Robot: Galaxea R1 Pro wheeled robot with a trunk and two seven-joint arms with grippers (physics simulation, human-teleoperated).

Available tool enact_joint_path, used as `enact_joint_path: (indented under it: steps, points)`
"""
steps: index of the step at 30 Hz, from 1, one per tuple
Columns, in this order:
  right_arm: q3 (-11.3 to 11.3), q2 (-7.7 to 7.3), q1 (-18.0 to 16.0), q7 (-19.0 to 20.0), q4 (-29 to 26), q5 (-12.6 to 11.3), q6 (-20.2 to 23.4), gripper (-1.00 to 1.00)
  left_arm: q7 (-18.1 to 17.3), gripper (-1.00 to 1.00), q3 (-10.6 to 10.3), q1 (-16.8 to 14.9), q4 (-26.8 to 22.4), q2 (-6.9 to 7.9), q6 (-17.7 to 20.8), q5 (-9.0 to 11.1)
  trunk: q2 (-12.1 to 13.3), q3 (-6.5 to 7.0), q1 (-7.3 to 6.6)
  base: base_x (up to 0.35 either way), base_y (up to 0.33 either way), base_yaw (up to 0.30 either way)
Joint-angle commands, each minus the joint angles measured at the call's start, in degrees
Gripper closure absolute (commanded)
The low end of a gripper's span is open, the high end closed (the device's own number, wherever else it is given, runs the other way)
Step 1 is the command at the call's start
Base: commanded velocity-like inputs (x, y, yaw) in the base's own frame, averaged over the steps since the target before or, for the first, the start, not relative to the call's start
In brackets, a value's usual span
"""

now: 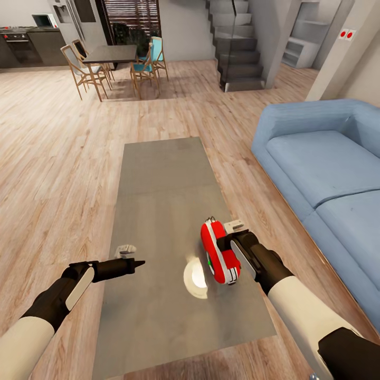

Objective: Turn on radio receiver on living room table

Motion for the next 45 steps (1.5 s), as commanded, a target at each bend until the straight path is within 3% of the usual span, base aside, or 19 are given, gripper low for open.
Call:
enact_joint_path:
  steps: [1, 8, 24, 25, 45]
  points:
    - [0.00, 0.00, -0.02, 0.00, 0.43, 0.07, -0.23, 1.00, -0.03, 1.00, 0.00, 0.00, 0.00, 0.00, 0.00, 0.00, 0.00, 0.00, 0.00, 0.000, 0.000, 0.000]
    - [0.00, 0.04, -0.04, 0.23, 4.61, 0.26, -4.43, 1.00, 0.00, 1.00, 0.00, 0.00, 0.02, 0.00, 0.00, 0.00, 0.00, 0.00, 0.00, 0.000, 0.000, 0.000]
    - [0.00, 0.01, -0.03, 0.45, 5.17, 0.09, -4.93, 1.00, 0.08, 1.00, 0.00, 0.00, 0.02, 0.00, 0.00, 0.00, 0.00, 0.00, 0.00, 0.000, 0.000, 0.000]
    - [0.00, 0.01, -0.03, 0.45, 5.18, 0.08, -4.91, -1.00, 0.09, 1.00, 0.00, 0.00, 0.02, 0.00, 0.00, 0.00, 0.00, 0.00, 0.00, 0.000, 0.000, 0.000]
    - [0.00, -0.16, -0.04, 0.59, 5.04, 0.23, -4.75, -1.00, 0.18, 1.00, 0.00, 0.00, -0.02, -0.17, 0.00, 0.00, 0.00, 0.00, 0.00, 0.000, 0.000, 0.000]
